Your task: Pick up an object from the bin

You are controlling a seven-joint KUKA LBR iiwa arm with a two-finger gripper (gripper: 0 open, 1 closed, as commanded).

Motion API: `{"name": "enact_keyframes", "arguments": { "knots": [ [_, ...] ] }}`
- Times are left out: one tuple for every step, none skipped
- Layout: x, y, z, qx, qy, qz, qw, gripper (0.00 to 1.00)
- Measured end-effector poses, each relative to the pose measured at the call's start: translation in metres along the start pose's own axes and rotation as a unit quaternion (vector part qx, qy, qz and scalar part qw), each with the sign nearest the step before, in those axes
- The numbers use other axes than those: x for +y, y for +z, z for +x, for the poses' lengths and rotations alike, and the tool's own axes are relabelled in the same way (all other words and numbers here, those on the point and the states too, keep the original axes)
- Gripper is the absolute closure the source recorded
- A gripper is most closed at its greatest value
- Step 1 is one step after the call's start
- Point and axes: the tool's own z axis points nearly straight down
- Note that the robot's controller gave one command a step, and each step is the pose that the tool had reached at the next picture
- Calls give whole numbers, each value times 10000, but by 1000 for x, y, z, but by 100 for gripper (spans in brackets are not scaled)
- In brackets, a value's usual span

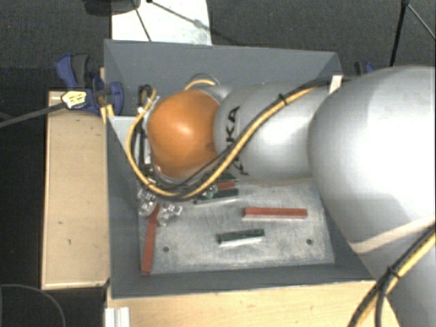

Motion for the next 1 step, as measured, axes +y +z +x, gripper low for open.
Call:
{"name": "enact_keyframes", "arguments": {
  "knots": [
    [1,-4,1,24,2,-18,10000,100]
  ]
}}
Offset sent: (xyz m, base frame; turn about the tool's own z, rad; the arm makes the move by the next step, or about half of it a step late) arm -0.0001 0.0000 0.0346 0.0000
